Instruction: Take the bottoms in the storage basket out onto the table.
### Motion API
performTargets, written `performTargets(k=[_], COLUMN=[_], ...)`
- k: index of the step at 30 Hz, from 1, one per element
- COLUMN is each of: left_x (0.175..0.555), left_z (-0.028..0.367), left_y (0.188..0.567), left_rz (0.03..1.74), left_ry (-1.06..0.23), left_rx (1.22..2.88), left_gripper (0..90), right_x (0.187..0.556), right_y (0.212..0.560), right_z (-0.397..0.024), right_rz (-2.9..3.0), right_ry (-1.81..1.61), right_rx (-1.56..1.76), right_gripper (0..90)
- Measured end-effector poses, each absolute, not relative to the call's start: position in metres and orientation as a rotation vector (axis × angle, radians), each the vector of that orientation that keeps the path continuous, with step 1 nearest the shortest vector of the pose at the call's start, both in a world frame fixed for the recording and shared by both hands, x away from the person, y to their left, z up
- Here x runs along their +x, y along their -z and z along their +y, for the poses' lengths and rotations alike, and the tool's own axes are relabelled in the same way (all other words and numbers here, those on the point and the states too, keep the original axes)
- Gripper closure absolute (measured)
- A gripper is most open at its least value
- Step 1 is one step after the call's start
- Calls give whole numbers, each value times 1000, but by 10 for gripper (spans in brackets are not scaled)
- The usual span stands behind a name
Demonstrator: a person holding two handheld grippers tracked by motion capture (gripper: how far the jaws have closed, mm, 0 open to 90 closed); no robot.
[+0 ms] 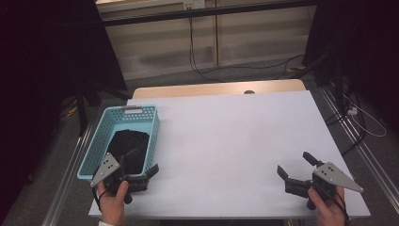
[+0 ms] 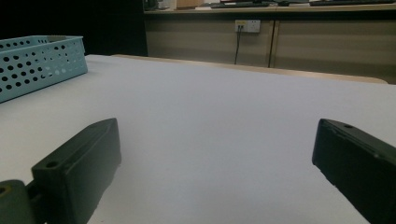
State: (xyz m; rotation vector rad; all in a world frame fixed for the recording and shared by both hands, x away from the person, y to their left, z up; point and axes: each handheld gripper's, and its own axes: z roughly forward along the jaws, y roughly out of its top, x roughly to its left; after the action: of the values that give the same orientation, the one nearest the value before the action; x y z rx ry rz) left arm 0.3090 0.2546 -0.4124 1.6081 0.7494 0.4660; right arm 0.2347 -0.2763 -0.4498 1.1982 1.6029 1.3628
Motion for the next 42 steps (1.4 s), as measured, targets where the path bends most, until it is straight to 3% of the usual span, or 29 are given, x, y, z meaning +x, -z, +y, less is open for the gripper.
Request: performTargets(k=[22, 42], left_x=[311, 360], left_z=[257, 275], left_y=[396, 342], left_rz=[778, 747], left_ry=[-468, -480], left_rx=[1578, 1613], left_gripper=[28, 27], right_x=[239, 242], right_y=[450, 448], right_z=[-277, -280], right_rz=[1603, 1583], right_ry=[-1373, -1381], right_rx=[1185, 1195], right_gripper=[4, 5])
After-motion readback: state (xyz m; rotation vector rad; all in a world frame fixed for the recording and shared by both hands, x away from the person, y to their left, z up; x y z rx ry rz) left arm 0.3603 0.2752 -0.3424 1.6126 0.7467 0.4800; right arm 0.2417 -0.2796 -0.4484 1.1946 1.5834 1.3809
